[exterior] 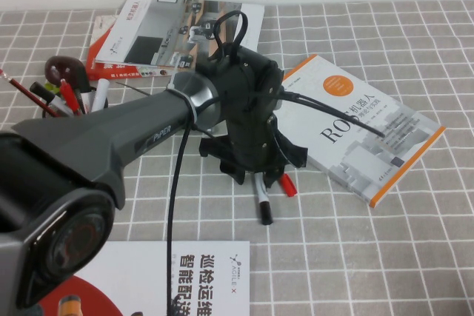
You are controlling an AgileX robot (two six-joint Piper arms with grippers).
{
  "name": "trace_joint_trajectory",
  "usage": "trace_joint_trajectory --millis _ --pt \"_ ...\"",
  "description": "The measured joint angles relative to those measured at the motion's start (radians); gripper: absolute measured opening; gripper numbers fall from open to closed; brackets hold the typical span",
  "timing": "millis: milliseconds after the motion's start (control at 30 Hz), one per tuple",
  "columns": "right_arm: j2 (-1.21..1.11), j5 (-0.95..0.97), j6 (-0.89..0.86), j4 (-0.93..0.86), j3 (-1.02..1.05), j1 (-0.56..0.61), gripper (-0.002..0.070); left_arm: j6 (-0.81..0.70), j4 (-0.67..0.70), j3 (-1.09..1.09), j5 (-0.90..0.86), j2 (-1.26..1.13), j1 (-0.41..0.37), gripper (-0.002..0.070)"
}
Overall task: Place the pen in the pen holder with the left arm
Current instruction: Pick up the pen on the table, then place the pen onto the pen holder
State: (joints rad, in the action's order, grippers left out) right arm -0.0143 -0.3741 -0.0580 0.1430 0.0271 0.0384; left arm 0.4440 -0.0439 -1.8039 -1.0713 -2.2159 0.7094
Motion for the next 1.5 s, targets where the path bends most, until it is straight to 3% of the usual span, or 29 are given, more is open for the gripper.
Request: trace_joint_trajectory --millis 233,600,833,1000,1200,1367,1500 --pt "0.000 0.000 0.000 0.000 0.000 0.000 -0.0015 -0.063 -0.019 -0.002 -0.020 -0.002 -0.001 0.0104" --pt "0.000 0.000 0.000 0.000 0.000 0.000 -0.0015 -0.169 -0.058 0.011 -0.060 0.073 -0.001 0.0108" --pt "0.000 0.000 0.000 0.000 0.000 0.000 -0.0015 -0.155 -0.211 0.226 0.157 0.420 0.005 0.0108" --pt "0.000 0.000 0.000 0.000 0.000 0.000 -0.0015 -0.029 -0.378 0.479 0.294 0.668 0.007 0.0108" --pt "0.000 0.000 0.000 0.000 0.000 0.000 -0.0015 0.250 -0.676 0.801 0.539 0.973 -0.002 0.0108" --pt "0.000 0.000 0.000 0.000 0.000 0.000 -0.0015 0.593 -0.957 0.971 0.674 1.127 -0.087 0.0108" --pt "0.000 0.000 0.000 0.000 0.000 0.000 -0.0015 0.728 -1.074 1.035 0.717 1.166 -0.187 0.0108"
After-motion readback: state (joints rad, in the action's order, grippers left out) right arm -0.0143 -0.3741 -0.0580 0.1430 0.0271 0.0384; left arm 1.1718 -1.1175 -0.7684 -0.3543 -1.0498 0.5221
